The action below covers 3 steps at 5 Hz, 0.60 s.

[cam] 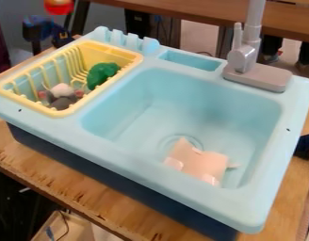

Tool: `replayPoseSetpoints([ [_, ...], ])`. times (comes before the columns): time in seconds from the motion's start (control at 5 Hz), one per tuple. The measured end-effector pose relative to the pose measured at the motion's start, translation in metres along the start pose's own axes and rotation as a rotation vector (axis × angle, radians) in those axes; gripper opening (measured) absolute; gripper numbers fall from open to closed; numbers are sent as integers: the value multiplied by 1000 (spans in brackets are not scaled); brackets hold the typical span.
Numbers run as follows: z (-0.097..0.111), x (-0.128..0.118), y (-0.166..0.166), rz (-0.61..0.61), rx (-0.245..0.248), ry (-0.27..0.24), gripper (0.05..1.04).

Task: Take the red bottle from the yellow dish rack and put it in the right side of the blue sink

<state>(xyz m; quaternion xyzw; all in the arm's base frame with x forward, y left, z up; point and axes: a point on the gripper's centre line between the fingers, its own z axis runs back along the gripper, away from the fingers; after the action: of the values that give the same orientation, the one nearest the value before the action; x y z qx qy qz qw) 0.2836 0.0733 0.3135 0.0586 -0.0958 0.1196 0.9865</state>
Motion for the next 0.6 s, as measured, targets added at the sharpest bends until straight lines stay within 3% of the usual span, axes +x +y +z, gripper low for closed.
replayPoseSetpoints([
  [0.2,-4,-4,-41,-78,-112,11,333],
  [0.4,-21,-6,-80,-151,-196,61,333],
  [0.6,-45,-11,-108,-202,-226,133,333],
])
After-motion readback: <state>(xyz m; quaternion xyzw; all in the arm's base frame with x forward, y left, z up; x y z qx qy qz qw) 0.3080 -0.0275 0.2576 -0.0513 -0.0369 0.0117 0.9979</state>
